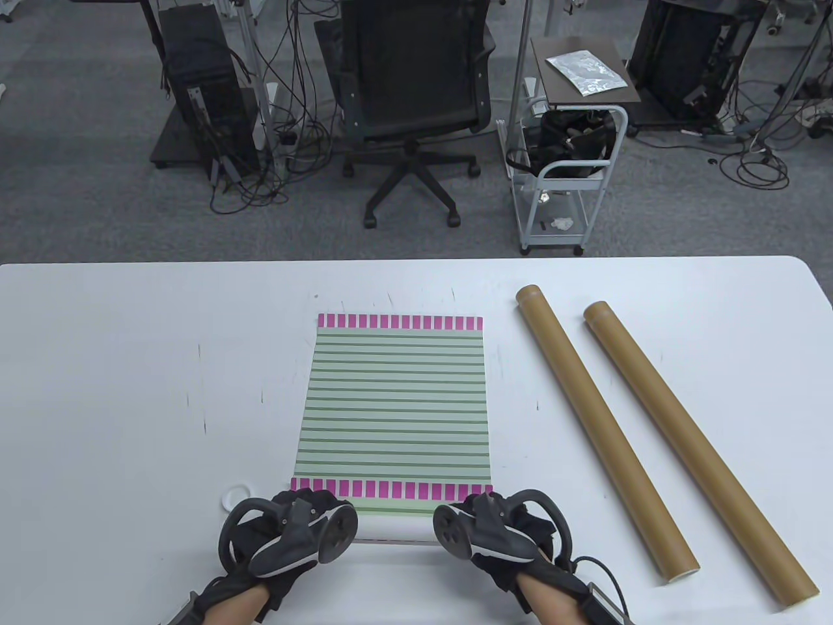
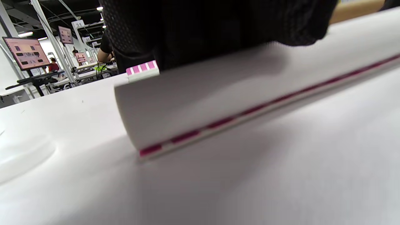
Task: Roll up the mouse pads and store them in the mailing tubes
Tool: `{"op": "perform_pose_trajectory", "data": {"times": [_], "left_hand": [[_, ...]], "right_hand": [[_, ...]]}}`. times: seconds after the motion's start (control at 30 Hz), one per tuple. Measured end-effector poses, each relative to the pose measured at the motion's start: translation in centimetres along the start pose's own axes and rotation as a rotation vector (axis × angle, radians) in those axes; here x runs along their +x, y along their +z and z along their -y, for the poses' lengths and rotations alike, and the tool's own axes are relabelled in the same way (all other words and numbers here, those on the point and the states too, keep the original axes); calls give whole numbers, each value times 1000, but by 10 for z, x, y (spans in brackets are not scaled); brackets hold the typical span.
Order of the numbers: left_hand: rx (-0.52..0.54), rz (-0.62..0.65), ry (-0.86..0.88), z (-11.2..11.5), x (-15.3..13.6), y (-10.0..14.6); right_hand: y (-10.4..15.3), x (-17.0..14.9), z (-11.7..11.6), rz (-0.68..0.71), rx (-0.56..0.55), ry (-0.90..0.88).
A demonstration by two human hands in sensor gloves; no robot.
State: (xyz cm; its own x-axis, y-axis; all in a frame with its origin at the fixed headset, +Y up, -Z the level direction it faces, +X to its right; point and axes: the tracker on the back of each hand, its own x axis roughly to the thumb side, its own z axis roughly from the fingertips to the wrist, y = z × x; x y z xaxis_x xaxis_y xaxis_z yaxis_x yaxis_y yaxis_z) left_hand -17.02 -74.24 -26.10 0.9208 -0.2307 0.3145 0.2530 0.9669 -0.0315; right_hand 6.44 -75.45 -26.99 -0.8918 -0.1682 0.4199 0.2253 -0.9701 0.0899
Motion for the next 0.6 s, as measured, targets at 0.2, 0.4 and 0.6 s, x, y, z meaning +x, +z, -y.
{"op": "perform_pose_trajectory", "data": {"times": [0.2,0.4,0.6], "left_hand": [[-26,-19,-5,5,-1,-2],[-109,-2,51,12,-6,-7],[-84,37,26,9,-6,-4]], "right_hand": [[11,9,6,2,-187,91],[4,10,3,-19,-107,89],[4,10,4,-5,-81,67]]}}
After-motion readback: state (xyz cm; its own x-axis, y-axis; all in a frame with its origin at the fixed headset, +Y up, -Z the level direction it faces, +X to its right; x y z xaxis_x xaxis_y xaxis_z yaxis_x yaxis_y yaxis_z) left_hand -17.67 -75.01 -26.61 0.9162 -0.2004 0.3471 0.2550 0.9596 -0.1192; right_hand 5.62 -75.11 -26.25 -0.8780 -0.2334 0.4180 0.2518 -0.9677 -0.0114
